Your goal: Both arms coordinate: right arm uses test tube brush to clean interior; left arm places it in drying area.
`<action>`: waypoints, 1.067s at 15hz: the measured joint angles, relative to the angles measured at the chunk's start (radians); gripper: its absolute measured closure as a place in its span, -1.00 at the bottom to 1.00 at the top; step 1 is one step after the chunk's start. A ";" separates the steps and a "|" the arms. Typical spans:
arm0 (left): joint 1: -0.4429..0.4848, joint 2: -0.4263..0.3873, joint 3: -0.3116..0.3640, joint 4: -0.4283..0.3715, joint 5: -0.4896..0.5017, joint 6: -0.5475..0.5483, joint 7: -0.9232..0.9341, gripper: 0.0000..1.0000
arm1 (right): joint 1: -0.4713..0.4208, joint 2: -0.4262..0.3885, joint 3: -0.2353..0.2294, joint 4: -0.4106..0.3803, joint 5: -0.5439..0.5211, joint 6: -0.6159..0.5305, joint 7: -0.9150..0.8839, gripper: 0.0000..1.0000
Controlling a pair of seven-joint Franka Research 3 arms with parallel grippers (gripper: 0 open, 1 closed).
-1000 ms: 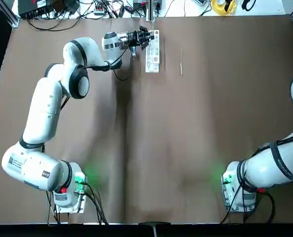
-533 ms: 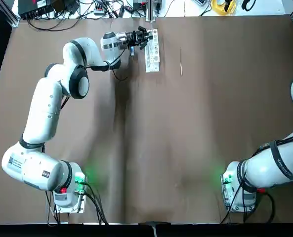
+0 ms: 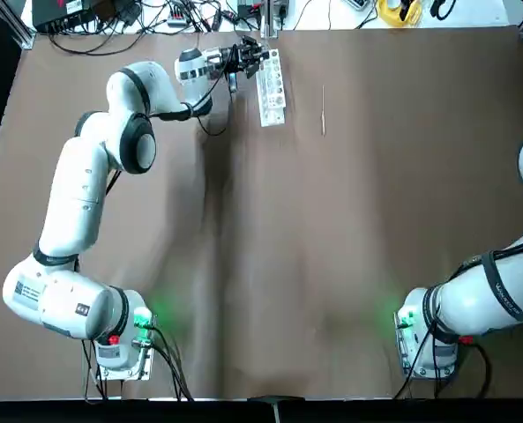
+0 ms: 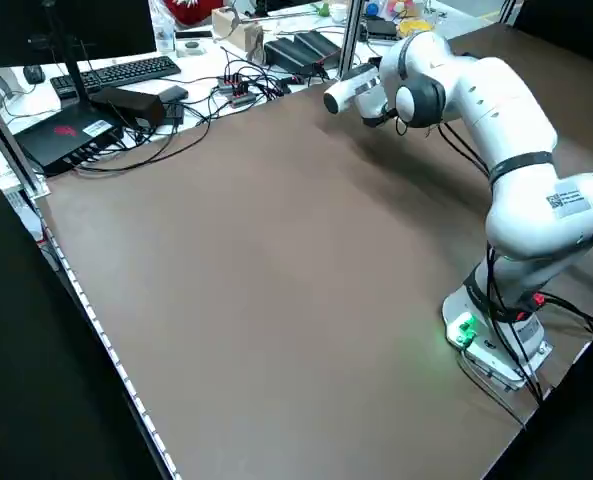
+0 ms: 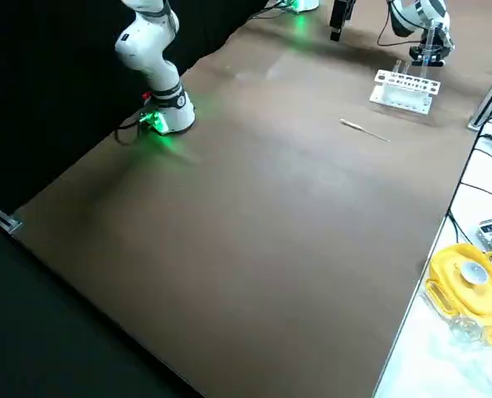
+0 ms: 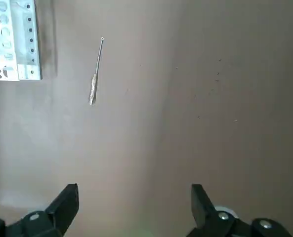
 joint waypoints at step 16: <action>0.048 0.002 0.001 0.006 0.000 -0.021 0.010 0.52 | 0.025 0.000 0.002 0.000 0.000 0.009 0.000 -1.00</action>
